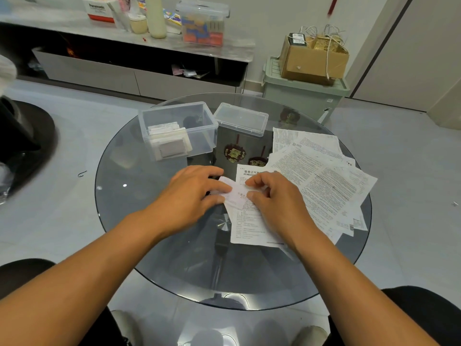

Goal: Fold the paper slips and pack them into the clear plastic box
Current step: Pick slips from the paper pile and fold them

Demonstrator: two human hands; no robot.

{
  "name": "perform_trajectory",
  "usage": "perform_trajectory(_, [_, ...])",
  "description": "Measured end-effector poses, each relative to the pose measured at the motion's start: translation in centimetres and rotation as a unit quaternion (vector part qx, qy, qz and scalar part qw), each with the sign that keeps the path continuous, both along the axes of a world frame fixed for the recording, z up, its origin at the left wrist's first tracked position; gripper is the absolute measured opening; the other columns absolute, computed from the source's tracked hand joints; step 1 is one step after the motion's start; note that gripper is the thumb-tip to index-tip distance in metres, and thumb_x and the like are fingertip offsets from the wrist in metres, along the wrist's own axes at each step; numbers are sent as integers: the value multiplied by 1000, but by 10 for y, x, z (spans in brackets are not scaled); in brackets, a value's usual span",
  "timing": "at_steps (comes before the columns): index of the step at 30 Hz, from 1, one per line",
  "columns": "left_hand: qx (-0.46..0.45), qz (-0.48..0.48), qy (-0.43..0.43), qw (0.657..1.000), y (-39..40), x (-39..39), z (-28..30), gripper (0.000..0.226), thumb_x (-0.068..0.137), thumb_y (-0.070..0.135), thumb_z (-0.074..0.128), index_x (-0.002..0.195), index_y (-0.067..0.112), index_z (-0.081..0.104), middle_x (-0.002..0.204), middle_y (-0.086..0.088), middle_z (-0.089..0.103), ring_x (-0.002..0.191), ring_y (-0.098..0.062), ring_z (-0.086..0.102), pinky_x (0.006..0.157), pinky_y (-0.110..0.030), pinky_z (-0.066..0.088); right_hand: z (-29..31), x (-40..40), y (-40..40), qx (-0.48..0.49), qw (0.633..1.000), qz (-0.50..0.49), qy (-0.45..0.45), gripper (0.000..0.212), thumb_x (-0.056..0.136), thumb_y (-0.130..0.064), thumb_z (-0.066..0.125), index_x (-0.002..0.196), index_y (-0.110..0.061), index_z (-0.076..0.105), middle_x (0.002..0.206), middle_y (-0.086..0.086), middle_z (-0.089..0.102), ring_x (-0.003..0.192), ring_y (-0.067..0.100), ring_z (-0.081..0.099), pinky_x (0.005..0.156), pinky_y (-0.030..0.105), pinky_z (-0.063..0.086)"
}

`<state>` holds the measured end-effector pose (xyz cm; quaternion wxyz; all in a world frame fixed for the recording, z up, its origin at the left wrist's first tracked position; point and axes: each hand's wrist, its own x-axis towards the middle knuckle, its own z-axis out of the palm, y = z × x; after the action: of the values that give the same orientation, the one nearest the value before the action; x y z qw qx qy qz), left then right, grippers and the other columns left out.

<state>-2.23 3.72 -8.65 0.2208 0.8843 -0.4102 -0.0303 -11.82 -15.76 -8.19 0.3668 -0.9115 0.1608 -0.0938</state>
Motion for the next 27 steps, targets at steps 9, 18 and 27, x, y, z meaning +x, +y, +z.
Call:
perform_trajectory(9, [-10,-74,-123,990,-14,-19,5,32,99,33,62,126,19,68,136,3,60,127,-17,53,112,-37,38,4,-6,-13,-66,997,40,17,21,103,-23,59,117,-28,74,120,-13,61,104,3,53,83,17,37])
perform_trajectory(18, [9,72,-60,996,2,19,1,26,94,4,57,103,24,71,111,4,69,98,-24,66,74,-34,52,18,-22,-32,-39,999,2,16,30,102,-12,56,118,-31,73,119,-12,62,97,3,55,81,20,41])
perform_trajectory(27, [-7,-81,8,997,-12,-14,7,55,105,26,50,156,34,33,163,18,27,152,-1,14,121,-25,19,19,-24,-52,-21,994,-59,94,50,93,-8,66,131,-41,64,123,-8,58,111,19,58,96,38,48])
